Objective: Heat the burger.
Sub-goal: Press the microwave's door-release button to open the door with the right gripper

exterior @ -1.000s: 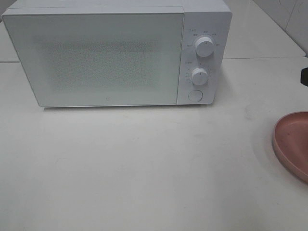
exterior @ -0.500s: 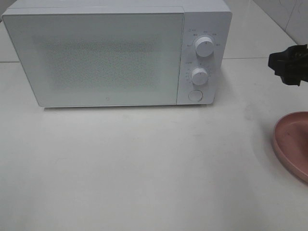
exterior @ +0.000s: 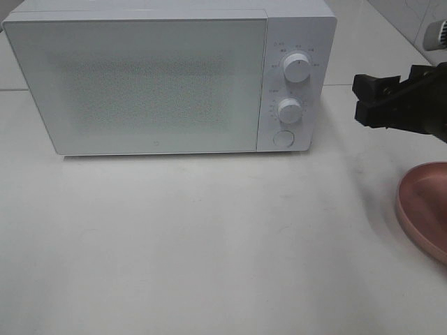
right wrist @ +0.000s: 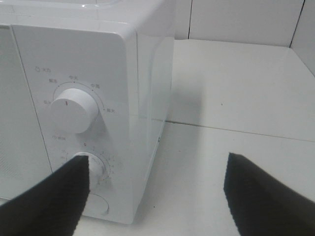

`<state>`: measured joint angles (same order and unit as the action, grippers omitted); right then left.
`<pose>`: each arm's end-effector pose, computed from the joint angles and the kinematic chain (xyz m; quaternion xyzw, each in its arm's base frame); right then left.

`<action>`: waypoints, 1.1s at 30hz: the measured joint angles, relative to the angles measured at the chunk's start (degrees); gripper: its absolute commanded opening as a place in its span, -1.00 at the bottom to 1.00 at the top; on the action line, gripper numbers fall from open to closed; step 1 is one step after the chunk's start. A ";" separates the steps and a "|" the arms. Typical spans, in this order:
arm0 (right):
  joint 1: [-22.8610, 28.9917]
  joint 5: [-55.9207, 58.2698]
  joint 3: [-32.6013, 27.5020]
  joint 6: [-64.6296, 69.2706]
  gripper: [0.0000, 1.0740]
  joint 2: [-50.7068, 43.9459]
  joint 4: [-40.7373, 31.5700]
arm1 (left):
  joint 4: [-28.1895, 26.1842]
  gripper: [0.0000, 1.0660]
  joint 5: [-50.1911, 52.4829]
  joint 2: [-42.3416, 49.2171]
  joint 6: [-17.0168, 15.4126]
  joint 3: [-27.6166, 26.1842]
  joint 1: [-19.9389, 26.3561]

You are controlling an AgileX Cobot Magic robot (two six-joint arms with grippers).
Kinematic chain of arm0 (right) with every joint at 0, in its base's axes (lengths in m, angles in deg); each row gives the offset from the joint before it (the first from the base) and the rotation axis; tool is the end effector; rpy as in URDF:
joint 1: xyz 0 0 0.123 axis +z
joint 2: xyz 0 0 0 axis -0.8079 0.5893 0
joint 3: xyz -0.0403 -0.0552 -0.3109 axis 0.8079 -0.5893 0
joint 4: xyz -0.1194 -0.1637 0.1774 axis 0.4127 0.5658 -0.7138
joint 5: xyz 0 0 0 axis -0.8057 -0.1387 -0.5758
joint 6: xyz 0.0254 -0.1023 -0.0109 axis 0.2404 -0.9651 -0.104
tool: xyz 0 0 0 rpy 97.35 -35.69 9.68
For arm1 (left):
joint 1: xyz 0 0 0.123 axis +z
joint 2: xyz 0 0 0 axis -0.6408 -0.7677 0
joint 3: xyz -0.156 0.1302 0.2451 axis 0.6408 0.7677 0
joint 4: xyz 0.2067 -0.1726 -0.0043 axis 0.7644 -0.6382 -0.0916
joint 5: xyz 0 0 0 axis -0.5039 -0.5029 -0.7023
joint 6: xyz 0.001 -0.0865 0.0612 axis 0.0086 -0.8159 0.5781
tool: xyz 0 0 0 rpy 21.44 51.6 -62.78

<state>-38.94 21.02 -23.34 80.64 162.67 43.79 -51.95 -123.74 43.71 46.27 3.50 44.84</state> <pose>0.2552 0.0521 0.2332 -0.0526 0.7353 0.0286 0.6751 -0.0129 -0.0128 0.2825 -0.0107 0.8514 -0.0252 0.5238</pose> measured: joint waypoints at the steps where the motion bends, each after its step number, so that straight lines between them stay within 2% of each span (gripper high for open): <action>1: 0.00 0.00 0.00 0.00 0.40 0.00 0.00 | 0.00 0.88 0.00 0.00 0.00 0.00 0.00; 6: 6.47 -8.88 -2.64 -5.21 0.40 2.92 -6.76 | 0.00 0.88 0.00 0.00 0.00 0.00 0.00; 9: 8.02 -11.00 -3.15 -5.73 0.40 3.72 -8.08 | 0.00 0.88 0.00 0.00 0.00 0.00 0.00; 14: 13.46 -16.84 -3.61 -7.85 0.40 6.70 -16.39 | 0.00 0.88 0.00 0.00 0.00 0.00 0.00; 19: 17.13 -21.03 -3.61 -8.82 0.40 8.94 -20.74 | 0.00 0.88 0.00 0.00 0.00 0.00 0.00; 27: 23.20 -21.83 -3.55 -8.88 0.40 14.61 -26.99 | 0.00 0.88 0.00 0.00 0.00 0.00 0.00; 33: 26.18 -21.89 -3.50 -8.88 0.40 17.65 -28.99 | 0.00 0.88 0.00 0.00 0.00 0.00 0.00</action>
<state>-12.75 -0.86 -26.83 71.75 180.32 14.80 -51.95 -123.74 43.71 46.27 3.50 44.84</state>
